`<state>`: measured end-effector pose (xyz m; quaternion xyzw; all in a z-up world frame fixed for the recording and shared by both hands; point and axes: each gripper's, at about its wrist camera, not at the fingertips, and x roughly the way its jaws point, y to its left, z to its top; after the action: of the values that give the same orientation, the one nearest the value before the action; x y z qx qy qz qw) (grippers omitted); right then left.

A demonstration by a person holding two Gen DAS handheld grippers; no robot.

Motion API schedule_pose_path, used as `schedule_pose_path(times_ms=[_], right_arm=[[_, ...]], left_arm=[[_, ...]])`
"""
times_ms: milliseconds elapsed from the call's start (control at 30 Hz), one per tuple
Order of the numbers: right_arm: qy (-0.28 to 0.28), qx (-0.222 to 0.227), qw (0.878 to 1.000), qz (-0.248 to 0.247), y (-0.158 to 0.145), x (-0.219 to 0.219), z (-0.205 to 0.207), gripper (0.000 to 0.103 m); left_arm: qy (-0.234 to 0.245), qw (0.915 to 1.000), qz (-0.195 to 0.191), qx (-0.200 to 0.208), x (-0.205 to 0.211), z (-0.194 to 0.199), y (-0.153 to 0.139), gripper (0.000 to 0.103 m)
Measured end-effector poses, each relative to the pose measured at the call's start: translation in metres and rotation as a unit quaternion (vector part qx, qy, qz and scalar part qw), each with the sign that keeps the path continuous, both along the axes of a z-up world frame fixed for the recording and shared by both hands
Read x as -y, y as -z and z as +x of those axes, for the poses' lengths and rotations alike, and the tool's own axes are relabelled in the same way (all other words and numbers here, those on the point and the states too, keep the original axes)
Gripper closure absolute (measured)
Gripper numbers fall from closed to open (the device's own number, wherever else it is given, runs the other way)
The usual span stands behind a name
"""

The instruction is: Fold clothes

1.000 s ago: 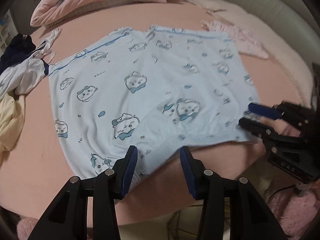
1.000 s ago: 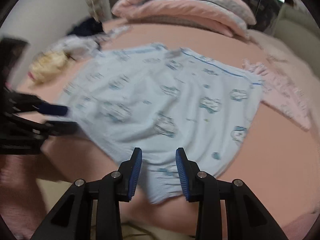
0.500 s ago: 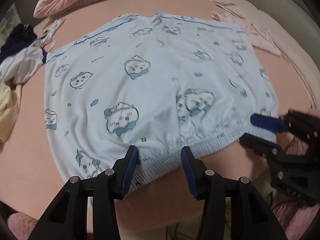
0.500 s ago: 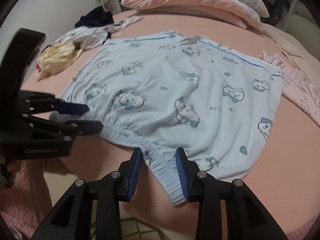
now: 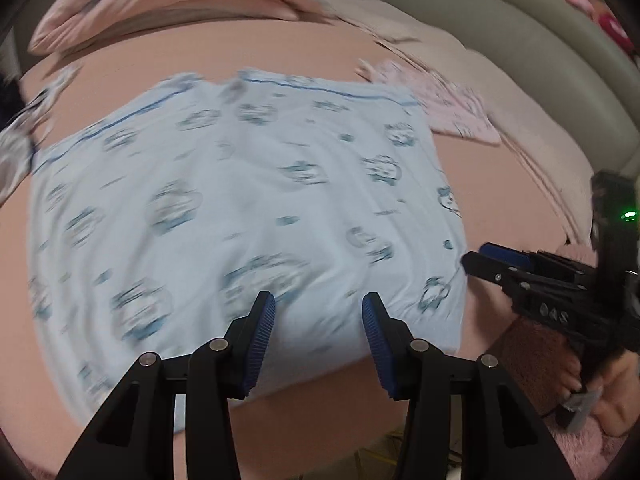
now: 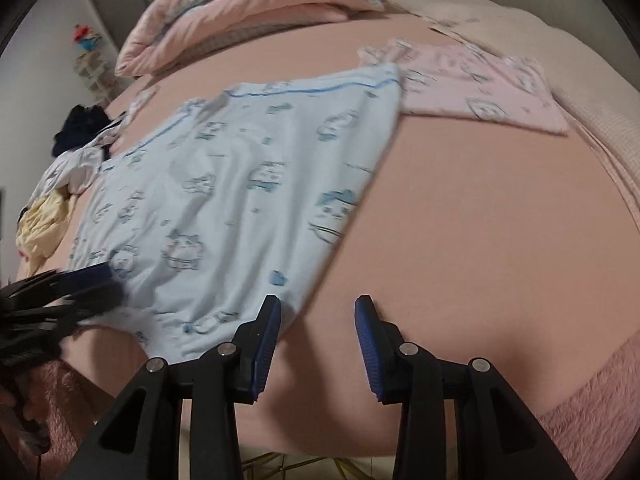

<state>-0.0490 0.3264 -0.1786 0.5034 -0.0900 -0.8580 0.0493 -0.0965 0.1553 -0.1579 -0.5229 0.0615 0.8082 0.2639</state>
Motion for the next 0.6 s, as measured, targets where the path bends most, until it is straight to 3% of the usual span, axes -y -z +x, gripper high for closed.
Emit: schedule_pose_path(times_ms=[33, 100, 200, 300, 400, 433, 500, 600], right_arm=[[-0.015, -0.004, 1.000, 0.003, -0.001, 0.004, 0.000, 0.064], [-0.053, 0.024, 0.997, 0.059, 0.008, 0.016, 0.002, 0.064], [-0.050, 0.024, 0.996, 0.075, 0.003, 0.012, 0.013, 0.064], [-0.041, -0.002, 0.997, 0.061, -0.006, 0.009, 0.016, 0.064], [-0.065, -0.045, 0.997, 0.024, -0.017, 0.022, 0.009, 0.062], [-0.080, -0.036, 0.996, 0.035, -0.013, 0.032, 0.003, 0.060], [-0.089, 0.029, 0.991, 0.094, 0.011, 0.043, -0.005, 0.060], [-0.084, 0.033, 0.993, 0.079, 0.009, 0.031, 0.006, 0.059]], left_arm=[[0.008, 0.9998, -0.018, 0.004, -0.008, 0.000, 0.006, 0.060], [0.022, 0.9984, -0.052, 0.009, -0.021, 0.002, 0.018, 0.059], [0.032, 0.9978, -0.057, -0.008, -0.018, 0.016, 0.012, 0.059], [0.040, 0.9987, -0.027, -0.013, -0.015, 0.018, -0.001, 0.060], [0.023, 0.9996, 0.004, -0.018, -0.015, 0.011, -0.005, 0.060], [0.019, 0.9998, 0.004, -0.007, -0.017, 0.008, -0.001, 0.060], [0.016, 0.9995, -0.021, 0.014, -0.020, 0.006, 0.011, 0.060], [0.033, 0.9991, -0.023, 0.012, -0.012, 0.013, 0.008, 0.060]])
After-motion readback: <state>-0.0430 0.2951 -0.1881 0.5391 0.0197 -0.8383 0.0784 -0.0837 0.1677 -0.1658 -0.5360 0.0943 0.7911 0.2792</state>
